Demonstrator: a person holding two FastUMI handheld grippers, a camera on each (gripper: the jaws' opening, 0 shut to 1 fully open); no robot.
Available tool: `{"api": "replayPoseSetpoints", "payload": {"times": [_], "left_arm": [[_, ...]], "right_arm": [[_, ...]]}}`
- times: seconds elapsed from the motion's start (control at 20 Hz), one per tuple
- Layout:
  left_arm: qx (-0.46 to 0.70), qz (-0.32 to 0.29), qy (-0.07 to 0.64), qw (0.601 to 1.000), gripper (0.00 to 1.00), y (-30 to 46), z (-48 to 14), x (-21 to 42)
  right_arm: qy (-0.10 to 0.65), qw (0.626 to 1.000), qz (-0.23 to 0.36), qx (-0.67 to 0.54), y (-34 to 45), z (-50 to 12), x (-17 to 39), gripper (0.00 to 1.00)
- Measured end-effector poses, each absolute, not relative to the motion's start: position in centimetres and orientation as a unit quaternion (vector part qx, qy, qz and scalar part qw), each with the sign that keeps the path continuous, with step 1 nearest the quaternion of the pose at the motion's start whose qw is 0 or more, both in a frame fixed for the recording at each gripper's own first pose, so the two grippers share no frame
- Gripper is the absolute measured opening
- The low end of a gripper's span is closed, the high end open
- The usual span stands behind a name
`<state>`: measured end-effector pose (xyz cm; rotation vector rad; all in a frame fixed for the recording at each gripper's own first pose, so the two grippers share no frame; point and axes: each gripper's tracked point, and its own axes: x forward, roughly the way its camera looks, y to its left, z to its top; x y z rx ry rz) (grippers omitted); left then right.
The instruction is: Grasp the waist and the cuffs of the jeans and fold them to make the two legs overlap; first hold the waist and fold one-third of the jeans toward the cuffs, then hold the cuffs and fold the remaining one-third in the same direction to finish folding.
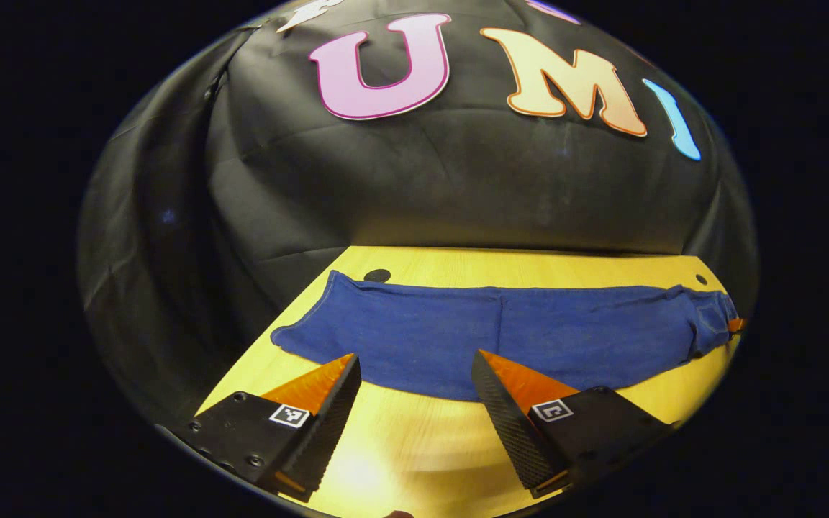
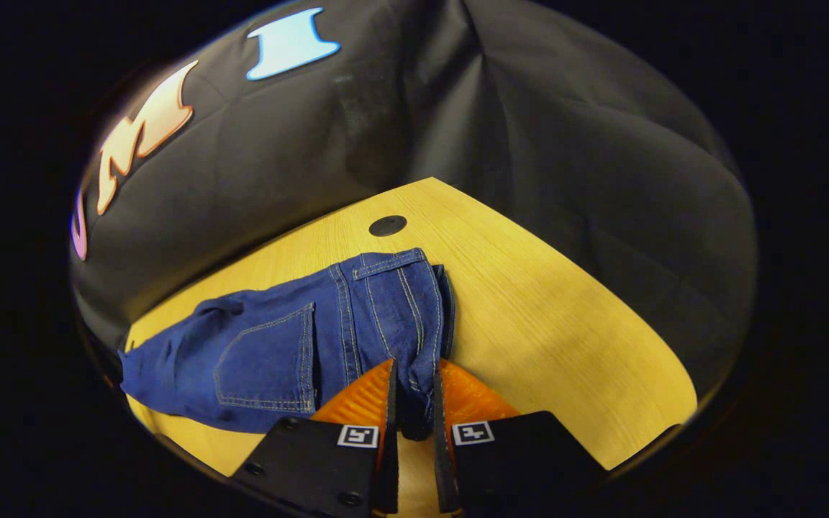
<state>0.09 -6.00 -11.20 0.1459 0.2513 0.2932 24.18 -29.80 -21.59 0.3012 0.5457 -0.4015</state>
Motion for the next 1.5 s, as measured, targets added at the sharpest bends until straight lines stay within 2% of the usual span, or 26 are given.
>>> {"api": "replayPoseSetpoints", "payload": {"times": [0.15, 0.35, 0.6, 0.75, 0.9, 1.15, 1.3, 1.35, 1.5], "left_arm": [[0.069, 0.145, 0.128, 0.979, 0.95, -5.9, -11.5, 0.0], [0.071, 0.14, 0.128, 0.979, 0.95, -5.0, -11.2, -0.1], [0.055, 0.125, 0.122, 0.983, 0.95, -3.1, -10.6, -0.8], [0.052, 0.086, 0.115, 0.988, 0.96, -2.7, -9.7, -1.0], [0.06, 0.05, 0.107, 0.991, 0.94, -2.1, -9.1, -1.1], [0.038, 0.005, 0.1, 0.994, 0.94, -1.7, -9.7, -0.7], [0.019, -0.004, 0.106, 0.994, 0.94, -1.3, -10.5, -0.7], [0.01, -0.006, 0.107, 0.994, 0.94, -1.2, -10.6, -0.9], [0.0, -0.004, 0.107, 0.994, 0.94, -0.6, -10.9, -1.3]], "right_arm": [[0.26, 0.934, -0.204, 0.134, -29.6, -21.0, 24.5, 0.03], [0.214, 0.95, -0.19, 0.127, -28.3, -16.9, 24.5, 0.04], [0.11, 0.957, -0.099, 0.248, -21.6, -8.5, 26.5, 0.03], [0.079, 0.957, -0.053, 0.275, -17.5, -6.8, 27.7, 0.02], [0.069, 0.961, -0.002, 0.268, -10.9, -5.4, 28.9, 0.03], [0.063, 0.955, 0.121, 0.264, 4.3, -2.9, 29.6, 0.03], [0.071, 0.95, 0.17, 0.253, 11.6, -4.1, 30.9, 0.02], [0.086, 0.949, 0.179, 0.246, 14.0, -5.8, 31.3, 0.05], [0.173, 0.942, 0.185, 0.219, 19.2, -13.6, 33.7, 0.03]]}}
